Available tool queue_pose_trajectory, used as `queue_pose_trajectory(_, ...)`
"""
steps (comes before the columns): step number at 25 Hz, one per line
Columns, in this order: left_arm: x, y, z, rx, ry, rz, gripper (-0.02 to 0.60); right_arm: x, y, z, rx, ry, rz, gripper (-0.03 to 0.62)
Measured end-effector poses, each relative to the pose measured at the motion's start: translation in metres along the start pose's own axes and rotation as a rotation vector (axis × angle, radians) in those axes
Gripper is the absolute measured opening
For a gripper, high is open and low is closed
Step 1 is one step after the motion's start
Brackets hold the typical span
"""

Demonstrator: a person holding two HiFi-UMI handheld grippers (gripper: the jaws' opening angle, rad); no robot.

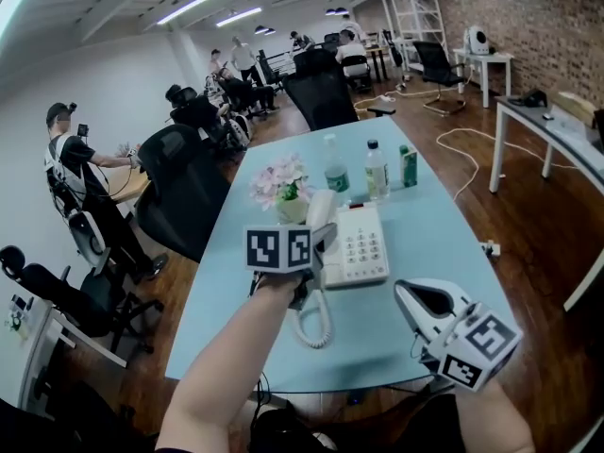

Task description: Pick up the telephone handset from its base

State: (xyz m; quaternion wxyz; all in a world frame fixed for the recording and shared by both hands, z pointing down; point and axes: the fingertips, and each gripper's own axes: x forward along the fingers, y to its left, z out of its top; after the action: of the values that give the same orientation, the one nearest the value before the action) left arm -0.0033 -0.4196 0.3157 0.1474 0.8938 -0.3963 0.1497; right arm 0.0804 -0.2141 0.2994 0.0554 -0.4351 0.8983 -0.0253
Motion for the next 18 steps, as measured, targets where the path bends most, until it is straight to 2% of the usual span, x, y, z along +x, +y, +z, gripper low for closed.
queue_pose_trajectory(4,-0.057,-0.018,0.007,-0.01,-0.126,-0.082,0.227,-0.008,0.016,-0.004,0.016,0.001,0.025,0.018)
queue_pose_trajectory(8,-0.118,-0.033,0.0,0.006,-0.22,-0.12,0.227,-0.02,0.036,-0.01,0.035,0.006,0.055,0.018)
queue_pose_trajectory(11,-0.164,-0.045,-0.004,0.001,-0.285,-0.148,0.227,-0.027,0.048,0.002,0.012,-0.009,0.057,0.018)
queue_pose_trajectory(14,-0.205,-0.055,-0.015,0.005,-0.334,-0.167,0.226,-0.034,0.057,0.016,-0.009,-0.031,0.046,0.018)
queue_pose_trajectory(18,-0.245,-0.063,-0.038,-0.034,-0.381,-0.207,0.225,-0.042,0.063,0.007,0.015,-0.034,0.057,0.018)
